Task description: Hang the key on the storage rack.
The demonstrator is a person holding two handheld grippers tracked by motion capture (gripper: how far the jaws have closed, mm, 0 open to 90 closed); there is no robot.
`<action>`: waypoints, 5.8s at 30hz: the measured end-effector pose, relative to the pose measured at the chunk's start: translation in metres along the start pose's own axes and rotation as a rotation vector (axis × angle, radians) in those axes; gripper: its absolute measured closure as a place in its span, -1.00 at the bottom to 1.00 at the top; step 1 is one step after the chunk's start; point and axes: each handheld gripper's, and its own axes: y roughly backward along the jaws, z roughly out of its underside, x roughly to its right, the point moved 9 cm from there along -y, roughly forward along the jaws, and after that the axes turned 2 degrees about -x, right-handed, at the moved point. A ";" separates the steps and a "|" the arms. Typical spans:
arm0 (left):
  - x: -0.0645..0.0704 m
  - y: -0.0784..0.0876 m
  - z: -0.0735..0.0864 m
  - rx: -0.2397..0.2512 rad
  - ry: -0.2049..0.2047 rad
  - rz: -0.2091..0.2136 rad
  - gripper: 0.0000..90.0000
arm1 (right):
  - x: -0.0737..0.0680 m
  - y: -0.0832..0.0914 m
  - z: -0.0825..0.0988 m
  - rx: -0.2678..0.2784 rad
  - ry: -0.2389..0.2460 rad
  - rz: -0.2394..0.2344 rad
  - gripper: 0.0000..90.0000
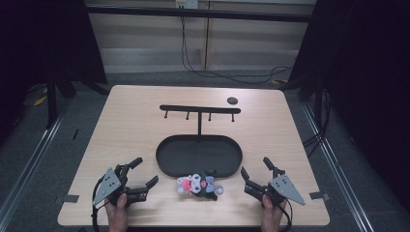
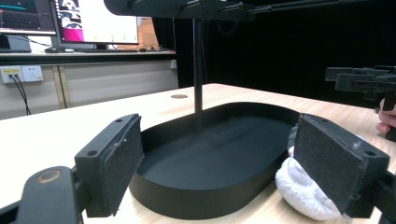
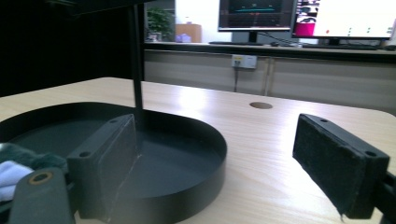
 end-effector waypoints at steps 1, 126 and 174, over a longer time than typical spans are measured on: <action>0.000 0.000 0.000 -0.001 -0.001 0.000 -0.66 | 0.000 0.000 0.000 -0.003 0.003 -0.012 -0.71; 0.000 0.000 0.000 0.001 0.004 0.001 -0.66 | -0.104 -0.044 0.037 -1.287 0.431 -0.762 0.40; 0.000 0.000 0.000 0.001 0.004 0.001 -0.66 | -0.114 -0.040 -0.009 -1.269 0.539 -0.857 0.94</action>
